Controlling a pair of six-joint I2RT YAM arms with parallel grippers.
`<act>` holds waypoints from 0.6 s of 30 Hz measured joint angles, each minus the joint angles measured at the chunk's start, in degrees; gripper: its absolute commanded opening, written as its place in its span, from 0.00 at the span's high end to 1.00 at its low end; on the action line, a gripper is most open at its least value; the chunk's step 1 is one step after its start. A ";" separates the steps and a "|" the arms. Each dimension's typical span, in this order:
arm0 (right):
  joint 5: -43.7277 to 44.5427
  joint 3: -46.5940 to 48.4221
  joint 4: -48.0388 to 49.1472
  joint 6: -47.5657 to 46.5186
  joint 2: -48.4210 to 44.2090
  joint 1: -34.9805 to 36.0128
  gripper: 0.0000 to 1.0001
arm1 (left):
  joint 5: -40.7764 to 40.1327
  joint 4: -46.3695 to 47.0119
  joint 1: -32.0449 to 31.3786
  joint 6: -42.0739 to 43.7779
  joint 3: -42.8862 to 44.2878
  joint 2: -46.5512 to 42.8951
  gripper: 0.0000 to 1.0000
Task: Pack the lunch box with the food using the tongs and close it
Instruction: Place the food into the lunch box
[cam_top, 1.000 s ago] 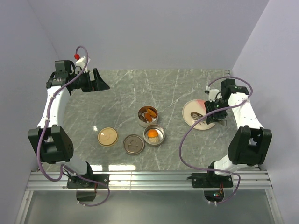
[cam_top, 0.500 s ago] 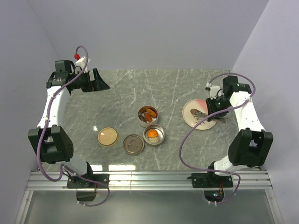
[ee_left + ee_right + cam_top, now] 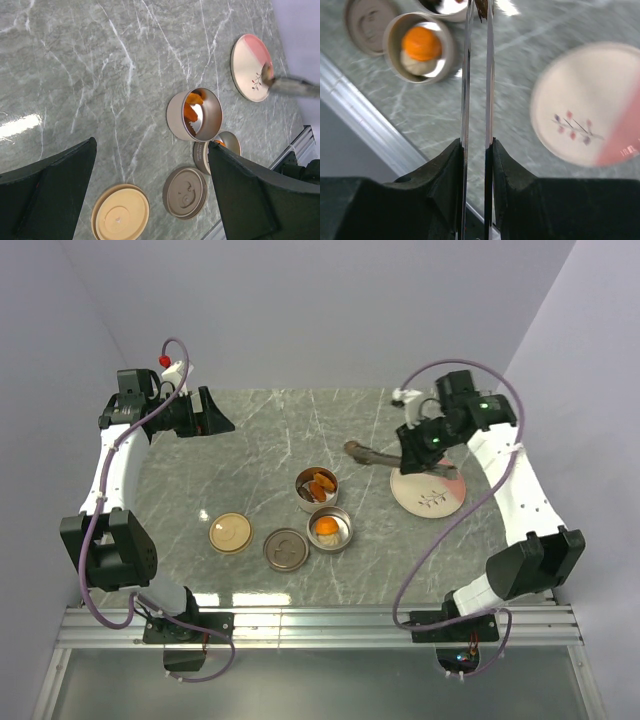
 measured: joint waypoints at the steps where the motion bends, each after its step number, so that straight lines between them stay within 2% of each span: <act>1: -0.26 0.00 0.04 0.22 0.04 2.03 0.71 | 0.00 0.00 0.00 0.00 0.00 0.00 0.01; 8: -0.15 -0.02 1.42 2.23 2.82 12.81 0.71 | -0.02 -0.02 0.00 0.00 0.00 0.00 0.01; 18: 1.77 -1.07 5.46 5.31 8.37 17.70 0.70 | 0.00 -0.02 0.00 -0.02 0.00 0.00 0.01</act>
